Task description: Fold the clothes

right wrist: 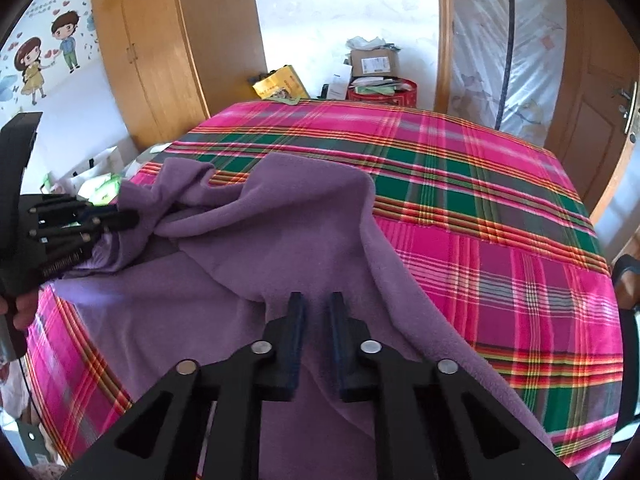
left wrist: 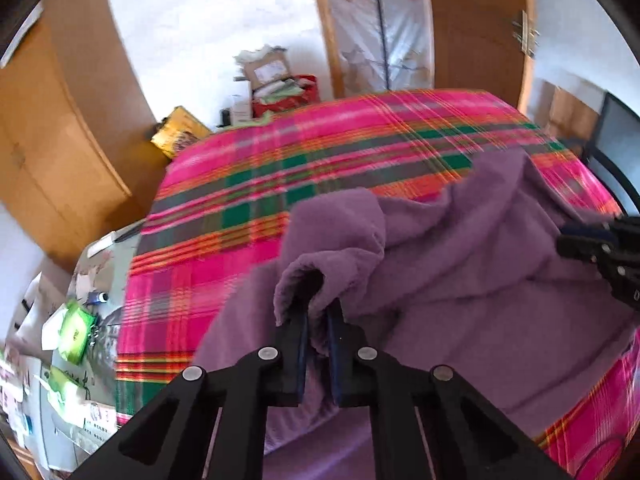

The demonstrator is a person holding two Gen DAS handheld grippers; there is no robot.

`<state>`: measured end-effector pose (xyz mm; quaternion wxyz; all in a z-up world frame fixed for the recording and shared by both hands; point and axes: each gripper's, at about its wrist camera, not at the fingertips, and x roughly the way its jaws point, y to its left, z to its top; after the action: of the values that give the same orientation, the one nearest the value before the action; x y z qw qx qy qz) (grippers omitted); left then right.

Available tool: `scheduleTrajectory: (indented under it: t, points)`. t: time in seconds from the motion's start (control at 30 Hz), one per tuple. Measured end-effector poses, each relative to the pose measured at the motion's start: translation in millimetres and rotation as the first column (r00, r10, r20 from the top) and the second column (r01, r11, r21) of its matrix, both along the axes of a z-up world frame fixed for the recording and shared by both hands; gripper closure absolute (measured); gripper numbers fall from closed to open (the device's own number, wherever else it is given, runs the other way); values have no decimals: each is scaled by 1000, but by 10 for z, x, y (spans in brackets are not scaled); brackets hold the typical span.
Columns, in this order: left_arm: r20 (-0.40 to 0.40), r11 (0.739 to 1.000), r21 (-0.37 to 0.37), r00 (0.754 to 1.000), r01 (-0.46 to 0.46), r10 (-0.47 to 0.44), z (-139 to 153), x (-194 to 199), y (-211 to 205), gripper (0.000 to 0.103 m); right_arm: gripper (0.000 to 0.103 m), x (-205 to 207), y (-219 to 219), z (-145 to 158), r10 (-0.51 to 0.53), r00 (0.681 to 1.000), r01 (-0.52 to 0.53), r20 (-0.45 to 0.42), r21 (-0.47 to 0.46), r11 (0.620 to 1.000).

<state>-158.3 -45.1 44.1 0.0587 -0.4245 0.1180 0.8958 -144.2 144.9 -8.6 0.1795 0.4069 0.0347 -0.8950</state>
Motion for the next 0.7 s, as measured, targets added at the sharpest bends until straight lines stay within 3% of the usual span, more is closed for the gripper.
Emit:
scheduleTrajectory:
  t: [0.23,0.3,0.4,0.57,0.7]
  points:
    - [-28,993,56,994,-106,108,132,-174,-376,94,93,-58,102,118,-36,999,36,-11,8,999]
    - [-16,990,72,992,-122,124,122,-225,-463,94,75,-35,189,174,-56,998,56,-26,18,998]
    - [-11,988,63,990,-141,142,77,-249,-544,94,69,32,362,231,-80,996,82,-42,43,996]
    - [12,984,92,988,-154,154,43,-307,-621,94,65,-44,613,130,-92,995,91,45,36,995]
    - [3,984,82,987,-159,159,68,-330,-650,94,65,-81,617,59,-28,993,32,111,-29,999]
